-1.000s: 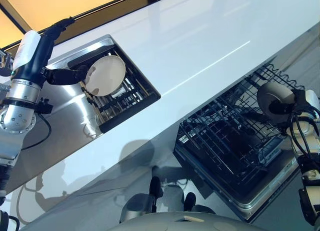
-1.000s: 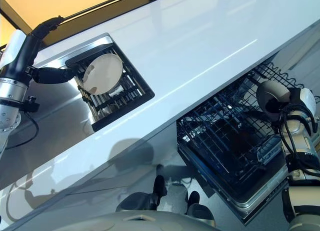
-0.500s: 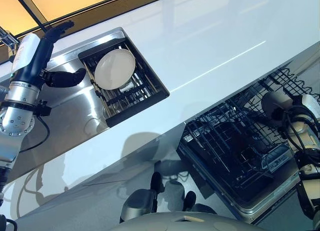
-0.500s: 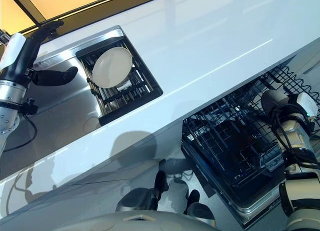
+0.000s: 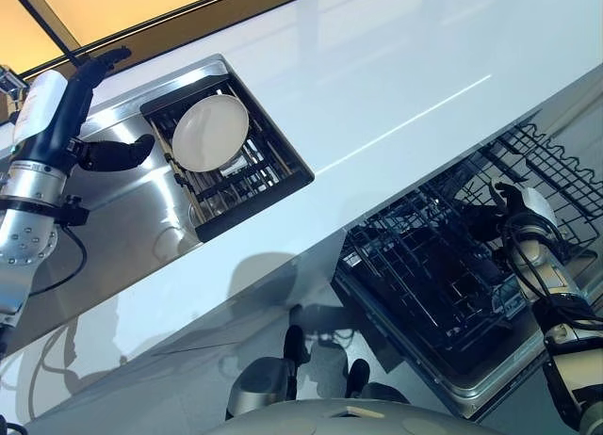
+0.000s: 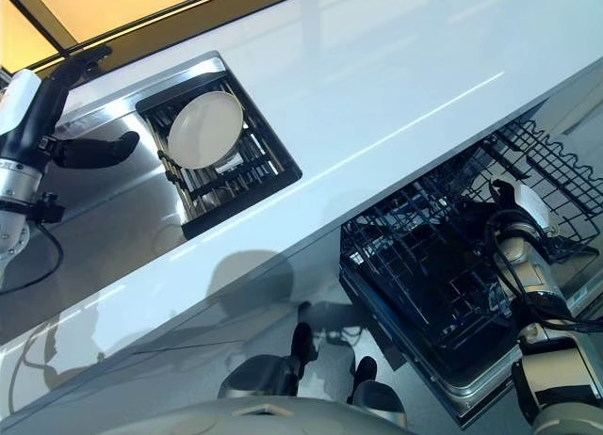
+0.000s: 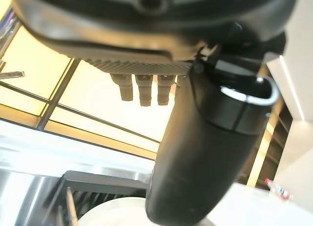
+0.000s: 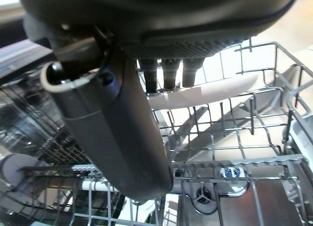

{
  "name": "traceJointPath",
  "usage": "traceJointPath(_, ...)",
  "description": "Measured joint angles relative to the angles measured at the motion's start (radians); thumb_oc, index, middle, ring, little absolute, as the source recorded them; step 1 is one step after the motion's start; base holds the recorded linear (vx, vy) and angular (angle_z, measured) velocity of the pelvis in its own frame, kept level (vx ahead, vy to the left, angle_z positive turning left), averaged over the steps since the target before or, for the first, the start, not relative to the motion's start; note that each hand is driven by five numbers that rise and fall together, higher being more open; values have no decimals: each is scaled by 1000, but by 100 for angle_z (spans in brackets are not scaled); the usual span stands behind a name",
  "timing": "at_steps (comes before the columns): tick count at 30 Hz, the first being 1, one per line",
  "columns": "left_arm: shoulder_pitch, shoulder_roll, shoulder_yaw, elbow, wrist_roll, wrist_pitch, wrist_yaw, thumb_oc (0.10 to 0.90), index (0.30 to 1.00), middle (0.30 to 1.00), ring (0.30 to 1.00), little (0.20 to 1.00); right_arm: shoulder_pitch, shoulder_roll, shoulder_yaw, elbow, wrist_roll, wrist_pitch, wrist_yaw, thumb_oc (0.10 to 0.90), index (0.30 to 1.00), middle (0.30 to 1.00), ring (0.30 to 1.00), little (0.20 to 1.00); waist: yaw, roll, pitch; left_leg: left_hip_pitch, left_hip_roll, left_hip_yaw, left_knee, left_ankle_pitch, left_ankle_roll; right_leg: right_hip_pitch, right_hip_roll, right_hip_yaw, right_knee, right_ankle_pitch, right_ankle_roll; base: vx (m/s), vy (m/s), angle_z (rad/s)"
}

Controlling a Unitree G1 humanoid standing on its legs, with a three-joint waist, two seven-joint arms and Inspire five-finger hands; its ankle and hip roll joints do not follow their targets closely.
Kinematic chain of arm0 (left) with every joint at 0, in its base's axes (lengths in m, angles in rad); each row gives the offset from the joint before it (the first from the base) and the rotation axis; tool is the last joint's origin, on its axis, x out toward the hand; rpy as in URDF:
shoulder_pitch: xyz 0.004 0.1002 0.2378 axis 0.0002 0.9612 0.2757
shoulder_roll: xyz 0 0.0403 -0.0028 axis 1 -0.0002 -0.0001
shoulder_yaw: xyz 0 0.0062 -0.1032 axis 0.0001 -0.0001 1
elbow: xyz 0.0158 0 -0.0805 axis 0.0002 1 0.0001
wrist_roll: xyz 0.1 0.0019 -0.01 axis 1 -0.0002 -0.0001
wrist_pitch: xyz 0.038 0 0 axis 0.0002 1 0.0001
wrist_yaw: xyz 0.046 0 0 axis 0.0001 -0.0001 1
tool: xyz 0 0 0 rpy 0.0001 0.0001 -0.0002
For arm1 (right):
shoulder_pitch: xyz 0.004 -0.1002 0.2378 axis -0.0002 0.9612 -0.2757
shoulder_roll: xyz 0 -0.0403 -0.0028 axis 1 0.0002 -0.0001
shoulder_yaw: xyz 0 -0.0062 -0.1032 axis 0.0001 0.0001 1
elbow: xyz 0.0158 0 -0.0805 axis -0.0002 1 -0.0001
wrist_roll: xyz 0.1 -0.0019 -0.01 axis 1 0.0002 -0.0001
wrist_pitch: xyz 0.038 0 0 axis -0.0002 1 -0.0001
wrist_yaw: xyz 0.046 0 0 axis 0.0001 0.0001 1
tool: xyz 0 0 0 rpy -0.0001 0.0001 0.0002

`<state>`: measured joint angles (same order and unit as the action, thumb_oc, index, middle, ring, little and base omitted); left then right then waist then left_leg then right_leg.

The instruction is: Pick up plates and place into dishwasher.

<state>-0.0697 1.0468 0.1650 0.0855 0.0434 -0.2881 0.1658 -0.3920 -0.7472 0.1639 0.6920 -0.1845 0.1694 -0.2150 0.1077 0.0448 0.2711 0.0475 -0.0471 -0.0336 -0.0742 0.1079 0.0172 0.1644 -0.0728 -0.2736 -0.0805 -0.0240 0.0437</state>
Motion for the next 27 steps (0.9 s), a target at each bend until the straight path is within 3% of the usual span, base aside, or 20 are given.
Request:
traceJointPath(4, 17, 0, 9, -1, 8, 0, 0, 800, 900, 900, 900, 900, 22, 0, -4, -54, -2, -22, -2, 800, 900, 900, 900, 900, -5, 0, 0, 17, 2, 10, -11, -1, 0, 2, 1, 18, -1, 0, 0, -19, 56, -15)
traceJointPath(11, 23, -1, 48, -2, 39, 0, -4, 800, 900, 900, 900, 900, 54, -1, -107, -210, 23, -63, -65, 800, 900, 900, 900, 900, -21, 0, 0, 25, 10, 33, -13, -8, 3, -1, 6, 46, -2, 5, -2, -46, 84, -12)
traceJointPath(18, 23, 1, 63, -3, 117, 6, -98, 800, 900, 900, 900, 900, 154, 1, -262, -491, 75, -189, -141, 800, 900, 900, 900, 900, -53, 0, 0, 35, 11, 62, -14, -15, 8, -2, 6, 76, -2, 11, 0, -64, 107, -11)
traceJointPath(21, 23, 1, 65, -2, 114, 57, -197, 800, 900, 900, 900, 900, 198, 7, -281, -568, 86, -231, -146, 800, 900, 900, 900, 900, -68, 0, -1, 51, 10, 87, -14, -23, 11, -2, 5, 104, -1, 16, 3, -63, 101, -27)
traceJointPath(27, 19, -3, 65, 17, 61, 260, -403, 800, 900, 900, 900, 900, 252, 35, -282, -632, 109, -252, -123, 800, 900, 900, 900, 900, -123, 2, -2, 52, 12, 128, -14, -27, 14, -21, 5, 155, 1, 32, 6, -63, 78, -26)
